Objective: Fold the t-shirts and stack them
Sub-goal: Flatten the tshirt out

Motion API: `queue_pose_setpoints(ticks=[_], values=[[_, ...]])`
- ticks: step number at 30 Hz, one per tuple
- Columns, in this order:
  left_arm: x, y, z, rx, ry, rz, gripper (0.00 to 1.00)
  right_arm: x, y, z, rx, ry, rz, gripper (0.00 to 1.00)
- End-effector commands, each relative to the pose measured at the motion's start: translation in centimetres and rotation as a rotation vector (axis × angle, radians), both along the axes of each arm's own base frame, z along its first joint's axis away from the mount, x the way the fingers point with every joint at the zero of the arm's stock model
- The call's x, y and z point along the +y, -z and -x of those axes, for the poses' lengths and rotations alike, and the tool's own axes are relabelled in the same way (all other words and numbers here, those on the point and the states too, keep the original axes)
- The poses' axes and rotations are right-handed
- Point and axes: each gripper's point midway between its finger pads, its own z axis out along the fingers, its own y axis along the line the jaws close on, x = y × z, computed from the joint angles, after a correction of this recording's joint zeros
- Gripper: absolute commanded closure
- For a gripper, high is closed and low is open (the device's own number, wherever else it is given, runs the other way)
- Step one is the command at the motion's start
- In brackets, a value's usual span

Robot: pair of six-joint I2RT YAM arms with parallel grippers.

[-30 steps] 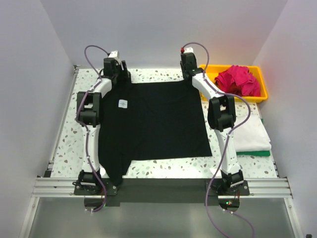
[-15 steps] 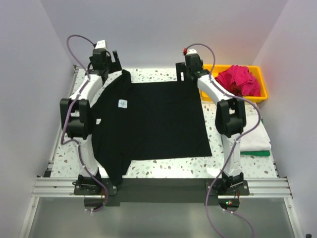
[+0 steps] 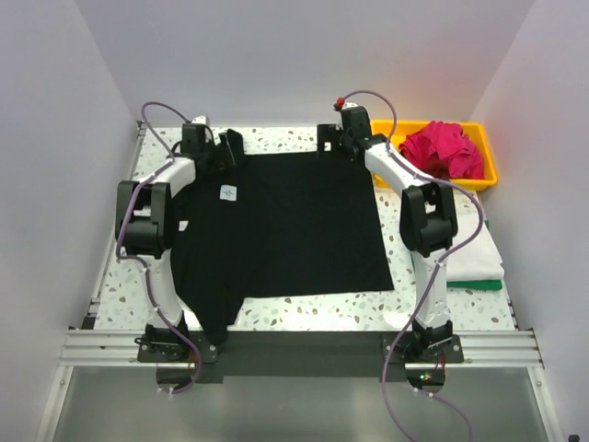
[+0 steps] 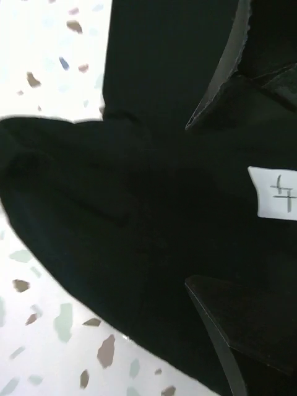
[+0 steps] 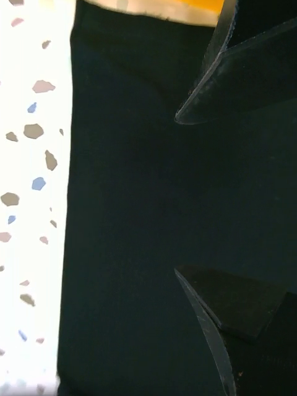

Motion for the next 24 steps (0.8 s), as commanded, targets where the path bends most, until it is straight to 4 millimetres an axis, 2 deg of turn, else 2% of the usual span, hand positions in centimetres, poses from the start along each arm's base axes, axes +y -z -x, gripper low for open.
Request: queue_pose_setpoints(ticks=[1, 2, 3, 5, 7, 8, 10, 11, 12, 13, 14, 18, 20, 21, 22, 23, 24], values=[[-0.4, -1.2, -2.8, -0.062, 0.006, 0.015, 0.00, 0.5, 1.7, -1.0, 0.039, -0.013, 0.019, 0.01], [-0.3, -0.5, -3.5, -0.056, 0.005, 0.011, 0.00, 0.5, 1.5, -1.4, 0.039, -0.015, 0.024, 0.01], [-0.3, 0.0, -3.7, -0.047, 0.009, 0.008, 0.00, 0.6, 3.1, -1.7, 0.062, -0.014, 0.036, 0.01], [0.2, 2.2, -3.7, -0.007, -0.010, -0.012, 0.00, 0.7, 3.5, -2.2, 0.061, -0.022, 0.045, 0.01], [0.6, 3.1, -4.0, 0.008, -0.019, -0.021, 0.00, 0.2, 5.4, -2.6, 0.079, -0.002, 0.076, 0.01], [1.4, 4.4, -3.9, 0.033, -0.043, -0.037, 0.00, 0.1, 5.6, -2.9, 0.077, 0.004, 0.084, 0.01], [2.2, 5.3, -4.0, 0.059, -0.061, -0.043, 0.00, -0.1, 7.0, -3.2, 0.093, 0.010, 0.105, 0.01], [3.0, 6.4, -4.0, 0.084, -0.080, -0.047, 0.00, -0.2, 7.0, -3.5, 0.088, 0.013, 0.111, 0.01], [3.4, 6.3, -4.4, 0.083, -0.092, -0.047, 0.00, -0.2, 7.1, -3.7, 0.086, 0.018, 0.114, 0.01], [3.8, 6.8, -4.2, 0.104, -0.102, -0.051, 0.00, -0.3, 8.3, -3.7, 0.102, 0.021, 0.123, 0.02], [4.5, 7.1, -4.7, 0.112, -0.123, -0.059, 0.00, -0.3, 8.1, -4.2, 0.091, 0.031, 0.127, 0.01], [4.2, 7.6, -5.6, 0.127, -0.101, -0.055, 0.00, -0.8, 9.6, -5.1, 0.097, 0.062, 0.158, 0.01], [4.5, 8.8, -5.6, 0.165, -0.118, -0.064, 0.00, -1.0, 10.0, -5.9, 0.091, 0.074, 0.170, 0.01], [4.6, 7.7, -6.6, 0.141, -0.124, -0.063, 0.00, -1.1, 10.1, -6.1, 0.087, 0.087, 0.183, 0.01], [4.6, 8.8, -6.5, 0.169, -0.131, -0.064, 0.00, -1.5, 10.3, -6.3, 0.084, 0.100, 0.195, 0.01], [6.1, 8.8, -6.7, 0.173, -0.163, -0.061, 0.00, -1.7, 9.7, -6.9, 0.064, 0.118, 0.199, 0.01], [6.4, 8.0, -7.4, 0.154, -0.172, -0.058, 0.00, -2.0, 10.1, -7.1, 0.064, 0.127, 0.211, 0.01]])
